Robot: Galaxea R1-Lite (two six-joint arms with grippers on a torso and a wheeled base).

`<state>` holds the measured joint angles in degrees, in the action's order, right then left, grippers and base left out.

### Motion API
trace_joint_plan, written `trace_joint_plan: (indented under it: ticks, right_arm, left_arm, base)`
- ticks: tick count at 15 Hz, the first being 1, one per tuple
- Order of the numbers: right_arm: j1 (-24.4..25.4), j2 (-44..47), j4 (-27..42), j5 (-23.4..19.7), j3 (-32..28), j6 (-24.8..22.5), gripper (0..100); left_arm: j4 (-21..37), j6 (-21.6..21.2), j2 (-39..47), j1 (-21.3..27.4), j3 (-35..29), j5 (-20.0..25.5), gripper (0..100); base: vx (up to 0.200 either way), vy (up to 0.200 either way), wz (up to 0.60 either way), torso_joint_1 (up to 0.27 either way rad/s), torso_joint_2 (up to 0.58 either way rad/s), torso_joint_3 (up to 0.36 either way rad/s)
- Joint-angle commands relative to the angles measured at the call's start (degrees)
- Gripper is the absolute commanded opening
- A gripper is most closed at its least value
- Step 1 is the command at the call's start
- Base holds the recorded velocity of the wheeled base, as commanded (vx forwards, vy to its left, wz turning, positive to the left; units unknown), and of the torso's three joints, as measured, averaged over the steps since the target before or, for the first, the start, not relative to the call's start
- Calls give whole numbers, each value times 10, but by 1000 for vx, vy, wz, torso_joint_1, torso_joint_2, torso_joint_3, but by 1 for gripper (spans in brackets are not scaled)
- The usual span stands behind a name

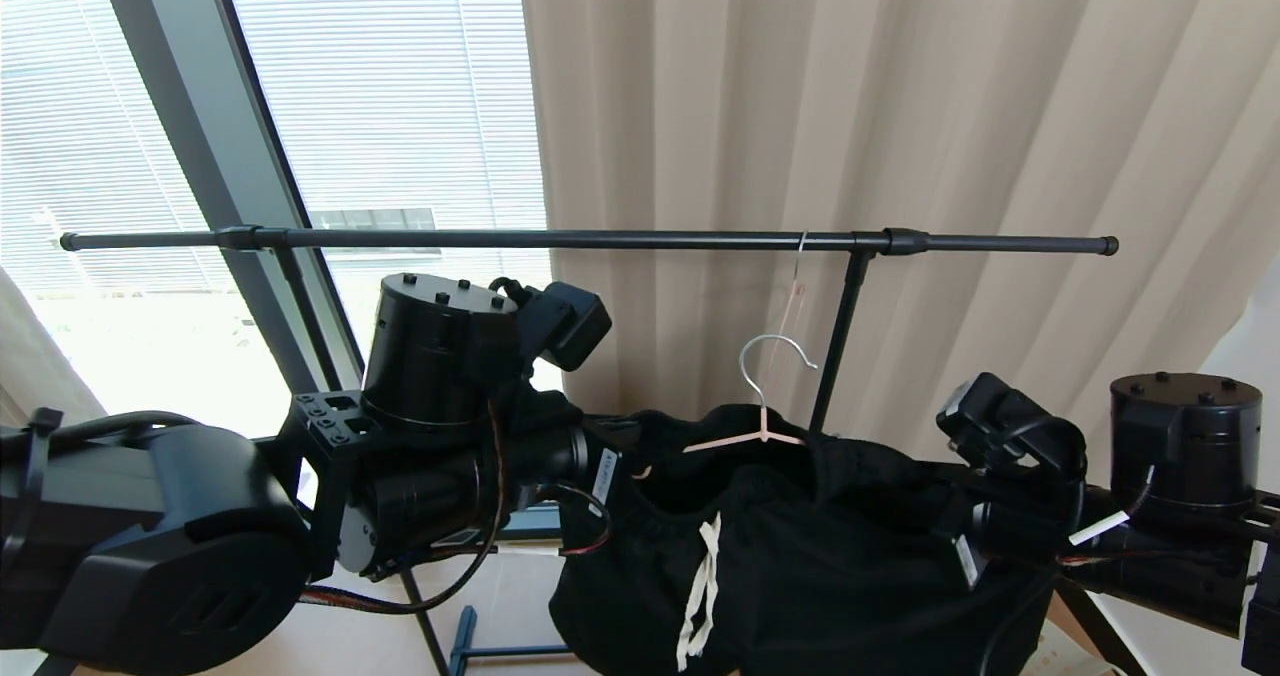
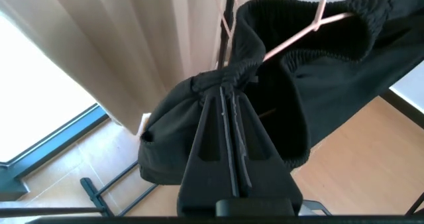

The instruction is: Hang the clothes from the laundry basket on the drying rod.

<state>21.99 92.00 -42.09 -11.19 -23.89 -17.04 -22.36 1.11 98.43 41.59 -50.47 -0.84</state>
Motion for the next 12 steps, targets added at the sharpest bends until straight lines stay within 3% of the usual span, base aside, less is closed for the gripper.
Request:
trace_joint_plan:
  ticks: [1, 5, 12]
  right_arm:
    - [9, 0, -5, -1, 1, 7, 0]
    - [34, 2, -49, -2, 1, 79, 0]
    - [50, 20, -110, -3, 11, 129, 0]
  left_arm:
    - [-1, 0, 1, 6, 1, -4, 0]
    - [-1, 0, 0, 22, 7, -14, 0]
    - [-1, 0, -3, 59, 22, -14, 0]
  base:
    - [0, 0, 0, 0, 0, 0]
    - [0, 0, 0, 0, 0, 0]
    - [0, 0, 0, 0, 0, 0]
